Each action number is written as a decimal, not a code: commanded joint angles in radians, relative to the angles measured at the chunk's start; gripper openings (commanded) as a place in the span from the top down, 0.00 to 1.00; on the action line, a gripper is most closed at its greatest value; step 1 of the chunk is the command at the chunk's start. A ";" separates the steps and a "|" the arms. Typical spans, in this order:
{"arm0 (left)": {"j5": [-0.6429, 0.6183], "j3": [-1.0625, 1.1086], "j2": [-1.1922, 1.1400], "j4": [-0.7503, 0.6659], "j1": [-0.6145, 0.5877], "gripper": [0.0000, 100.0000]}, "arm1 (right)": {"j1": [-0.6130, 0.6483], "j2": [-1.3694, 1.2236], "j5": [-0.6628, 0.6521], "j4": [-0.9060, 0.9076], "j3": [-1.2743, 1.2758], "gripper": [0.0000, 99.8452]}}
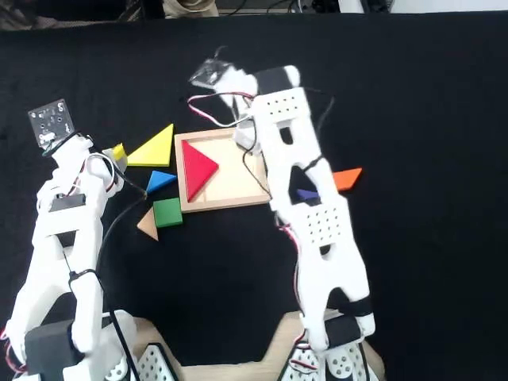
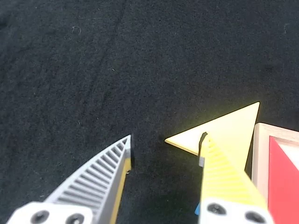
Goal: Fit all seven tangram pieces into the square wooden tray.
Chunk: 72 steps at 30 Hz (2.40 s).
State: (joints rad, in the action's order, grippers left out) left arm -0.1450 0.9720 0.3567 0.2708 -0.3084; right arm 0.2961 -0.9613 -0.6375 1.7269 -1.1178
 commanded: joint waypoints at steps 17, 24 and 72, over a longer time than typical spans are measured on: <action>-0.003 -0.010 0.003 -0.005 0.058 0.75 | -0.055 -0.159 0.273 -0.087 -0.191 0.73; -0.003 -0.010 0.003 -0.005 0.056 0.75 | -0.021 -0.191 0.318 -0.086 -0.200 0.73; -0.003 -0.010 0.003 -0.011 0.054 0.76 | -0.103 -0.150 0.328 0.041 -0.018 0.99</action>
State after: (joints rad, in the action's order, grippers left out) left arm -0.1450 0.9720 0.3567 0.2708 -0.2624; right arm 0.2424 -1.1899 -0.3092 1.7285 -1.2175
